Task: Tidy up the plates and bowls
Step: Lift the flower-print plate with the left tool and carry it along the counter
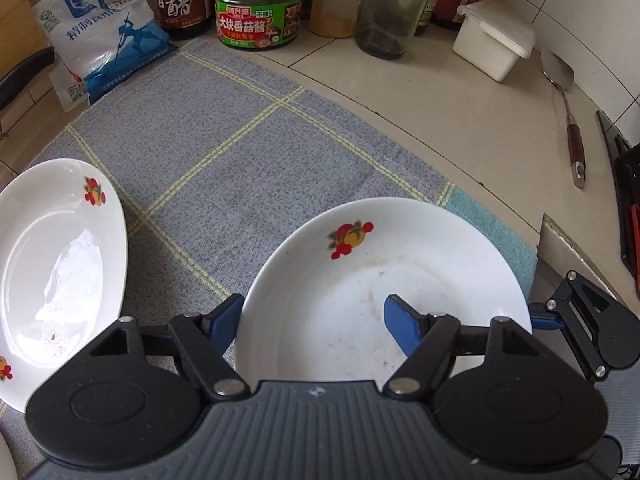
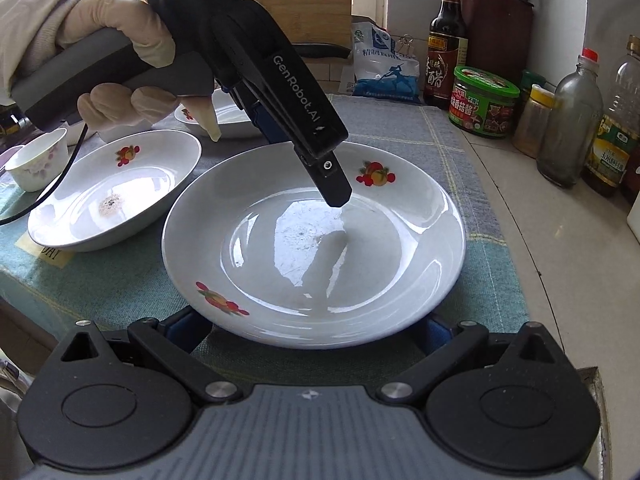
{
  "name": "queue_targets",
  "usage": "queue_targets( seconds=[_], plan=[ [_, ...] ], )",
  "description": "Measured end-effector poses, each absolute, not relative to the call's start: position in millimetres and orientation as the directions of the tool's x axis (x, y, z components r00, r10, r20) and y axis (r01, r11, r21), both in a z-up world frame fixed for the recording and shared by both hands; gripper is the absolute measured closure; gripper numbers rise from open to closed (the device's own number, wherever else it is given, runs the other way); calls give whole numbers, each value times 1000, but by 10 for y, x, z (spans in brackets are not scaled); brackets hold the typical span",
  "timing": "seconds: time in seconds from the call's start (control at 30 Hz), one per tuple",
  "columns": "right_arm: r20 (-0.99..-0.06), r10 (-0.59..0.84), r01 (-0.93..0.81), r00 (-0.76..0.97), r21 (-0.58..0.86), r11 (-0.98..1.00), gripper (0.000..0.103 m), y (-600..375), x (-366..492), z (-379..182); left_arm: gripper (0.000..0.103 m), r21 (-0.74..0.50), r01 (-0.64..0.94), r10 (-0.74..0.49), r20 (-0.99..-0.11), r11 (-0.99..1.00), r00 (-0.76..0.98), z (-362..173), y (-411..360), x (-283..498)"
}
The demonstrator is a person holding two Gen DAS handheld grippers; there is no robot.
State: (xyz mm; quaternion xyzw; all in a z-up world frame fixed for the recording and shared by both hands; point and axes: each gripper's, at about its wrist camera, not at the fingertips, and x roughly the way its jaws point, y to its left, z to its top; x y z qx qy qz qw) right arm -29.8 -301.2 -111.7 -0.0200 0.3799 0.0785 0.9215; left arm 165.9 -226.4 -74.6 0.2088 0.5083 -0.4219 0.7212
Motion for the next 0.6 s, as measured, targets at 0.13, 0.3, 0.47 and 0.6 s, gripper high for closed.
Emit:
queue_targets(
  seconds=[0.13, 0.3, 0.47, 0.6],
  plan=[
    [-695, 136, -173, 706, 17, 985, 0, -3014, -309, -1129, 28, -153, 825, -400, -912, 543, 93, -766, -2299, 1712],
    [-691, 140, -185, 709, 8, 983, 0, -3024, -301, -1131, 28, -172, 828, -395, -917, 533, 64, -801, -2334, 1751],
    [-695, 135, -187, 706, 1, 982, 0, -3022, -286, -1130, 28, -179, 834, -392, -919, 522, 48, -800, -2336, 1761],
    [-703, 138, -189, 697, 5, 982, 0, -3023, -257, -1119, 28, -175, 835, -393, -918, 522, 54, -792, -2323, 1755]
  ],
)
